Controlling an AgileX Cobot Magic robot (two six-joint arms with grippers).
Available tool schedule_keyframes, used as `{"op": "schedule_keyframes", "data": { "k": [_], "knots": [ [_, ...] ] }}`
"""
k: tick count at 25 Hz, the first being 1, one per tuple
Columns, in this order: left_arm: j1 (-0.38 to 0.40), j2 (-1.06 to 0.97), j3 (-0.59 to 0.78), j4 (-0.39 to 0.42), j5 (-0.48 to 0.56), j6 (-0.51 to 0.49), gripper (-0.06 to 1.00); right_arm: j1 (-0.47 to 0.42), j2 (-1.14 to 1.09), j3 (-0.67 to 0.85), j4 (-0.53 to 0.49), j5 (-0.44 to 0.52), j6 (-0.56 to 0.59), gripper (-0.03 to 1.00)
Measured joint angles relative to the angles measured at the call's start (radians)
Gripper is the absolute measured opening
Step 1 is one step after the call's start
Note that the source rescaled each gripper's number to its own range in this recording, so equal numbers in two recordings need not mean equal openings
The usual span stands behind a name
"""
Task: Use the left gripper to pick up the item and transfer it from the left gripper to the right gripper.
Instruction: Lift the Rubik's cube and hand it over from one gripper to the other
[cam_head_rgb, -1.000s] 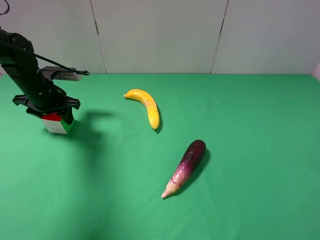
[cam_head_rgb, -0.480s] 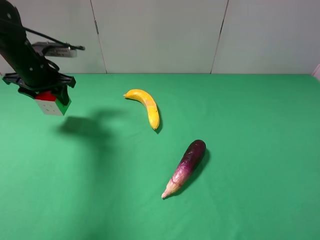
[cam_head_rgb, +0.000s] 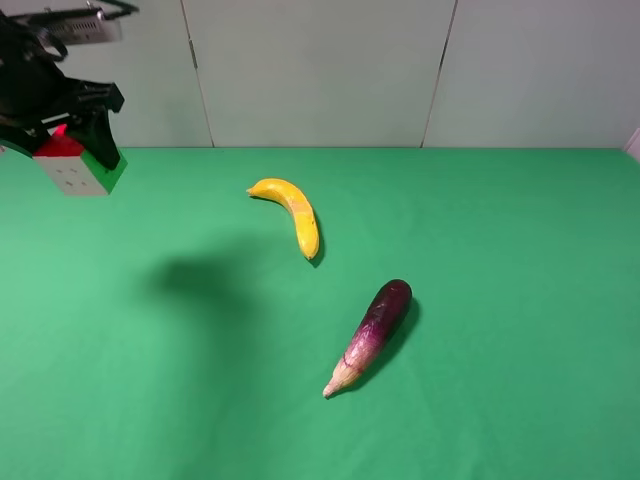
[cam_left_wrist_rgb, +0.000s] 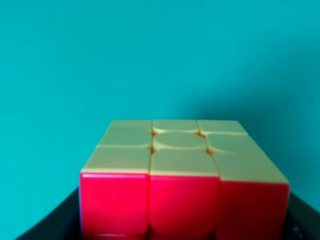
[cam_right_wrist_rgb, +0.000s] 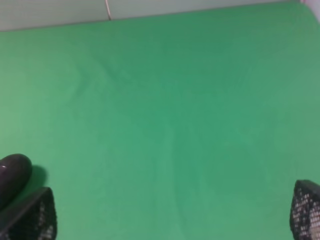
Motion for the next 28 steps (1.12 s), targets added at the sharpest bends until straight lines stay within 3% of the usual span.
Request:
{"op": "schedule_keyframes", "data": {
  "k": [4,10,21,28],
  "knots": [
    [0.0,-0.038,0.0,-0.128,0.032,0.03,0.0,0.0,0.0,0.0,-0.005,0.0,0.0,1.0],
    [-0.03,-0.042,0.0,-0.346,0.044,0.15,0.0,0.0,0.0,0.0,-0.006,0.0,0.0,1.0],
    [-0.244,-0.042,0.0,-0.438,-0.061,0.193,0.0,0.0,0.0,0.0,-0.01,-0.001,0.066,1.0],
    [-0.299,-0.041,0.0,-0.602,-0.061,0.244,0.0,0.0,0.0,-0.001,0.018,-0.005,0.177,1.0]
  ]
}}
